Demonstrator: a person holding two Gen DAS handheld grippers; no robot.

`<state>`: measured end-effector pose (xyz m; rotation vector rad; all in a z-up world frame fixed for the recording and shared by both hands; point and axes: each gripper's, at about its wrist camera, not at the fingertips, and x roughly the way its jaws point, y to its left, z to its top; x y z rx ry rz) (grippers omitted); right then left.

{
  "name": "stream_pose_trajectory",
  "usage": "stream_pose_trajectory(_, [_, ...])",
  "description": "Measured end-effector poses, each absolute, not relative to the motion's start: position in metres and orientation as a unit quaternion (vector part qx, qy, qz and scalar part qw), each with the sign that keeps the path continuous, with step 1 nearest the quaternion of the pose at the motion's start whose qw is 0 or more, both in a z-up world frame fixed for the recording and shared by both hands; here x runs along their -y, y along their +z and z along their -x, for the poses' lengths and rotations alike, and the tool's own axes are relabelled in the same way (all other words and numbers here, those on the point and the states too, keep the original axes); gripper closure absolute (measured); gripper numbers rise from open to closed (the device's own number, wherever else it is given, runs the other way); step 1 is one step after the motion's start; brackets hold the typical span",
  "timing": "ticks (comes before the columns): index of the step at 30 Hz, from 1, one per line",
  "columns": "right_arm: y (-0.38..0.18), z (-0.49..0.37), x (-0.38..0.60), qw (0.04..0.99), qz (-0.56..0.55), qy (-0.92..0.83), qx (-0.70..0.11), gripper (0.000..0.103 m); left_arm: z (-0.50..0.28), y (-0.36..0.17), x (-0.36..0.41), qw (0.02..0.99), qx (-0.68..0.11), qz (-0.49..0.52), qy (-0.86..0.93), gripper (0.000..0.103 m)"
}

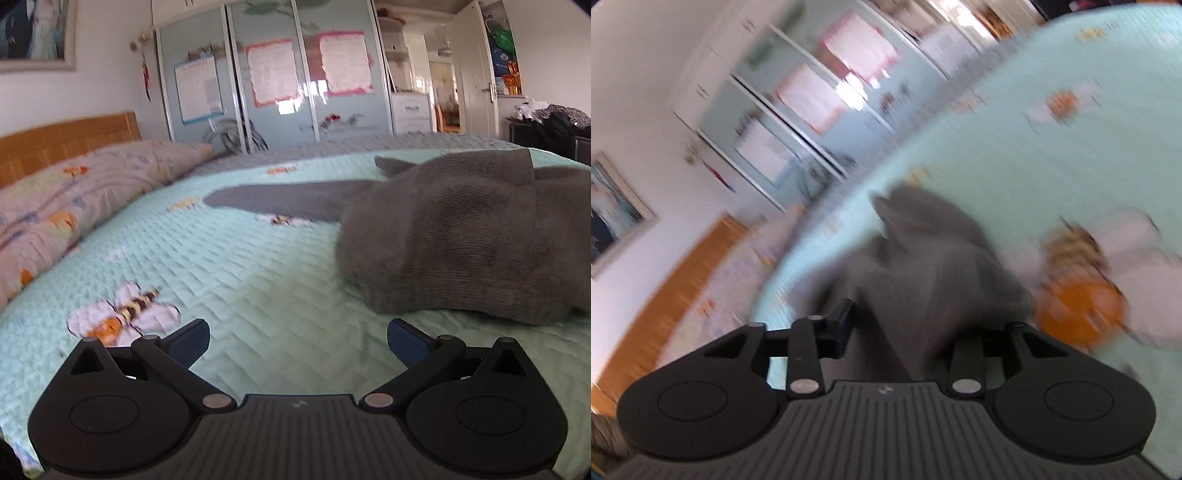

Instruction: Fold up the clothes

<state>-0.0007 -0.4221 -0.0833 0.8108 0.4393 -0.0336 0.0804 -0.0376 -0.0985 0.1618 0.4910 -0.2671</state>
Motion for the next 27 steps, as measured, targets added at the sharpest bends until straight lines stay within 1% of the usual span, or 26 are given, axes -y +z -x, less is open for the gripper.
stream_pose_trajectory(1, [-0.087,0.006,0.417,0.897,-0.378,-0.015,-0.231,0.050,-0.080,-0.099,0.039,0.955,-0.248,-0.080,-0.139,0.001])
stream_pose_trajectory(4, [-0.100,0.025,0.416,0.896,-0.347,-0.009,-0.277,0.046,-0.079,-0.098,0.044,0.946,-0.268,-0.056,-0.173,0.001])
stream_pose_trajectory(5, [-0.102,0.031,0.421,0.893,-0.352,-0.002,-0.280,0.045,-0.079,-0.097,0.045,0.942,-0.274,-0.043,-0.186,0.001])
stream_pose_trajectory(7, [-0.106,0.047,0.424,0.887,-0.369,0.008,-0.277,0.043,-0.080,-0.095,0.047,0.933,-0.287,-0.019,-0.214,0.001])
stream_pose_trajectory(14, [-0.113,0.063,0.438,0.884,-0.400,0.010,-0.243,0.040,-0.103,-0.105,0.064,0.867,-0.356,0.141,-0.318,0.001])
stream_pose_trajectory(19, [-0.109,0.043,0.441,0.880,-0.410,0.023,-0.240,0.039,-0.131,-0.122,0.073,0.814,-0.397,0.253,-0.340,0.001])
stream_pose_trajectory(25, [-0.109,0.047,0.448,0.875,-0.428,0.024,-0.224,0.038,-0.159,-0.132,0.094,0.775,-0.424,0.328,-0.334,0.001])
stream_pose_trajectory(26, [-0.109,0.049,0.451,0.874,-0.432,0.021,-0.220,0.038,-0.162,-0.135,0.097,0.776,-0.425,0.328,-0.331,0.002])
stream_pose_trajectory(27, [-0.110,0.051,0.453,0.873,-0.436,0.017,-0.216,0.038,-0.163,-0.136,0.096,0.778,-0.423,0.332,-0.325,0.009])
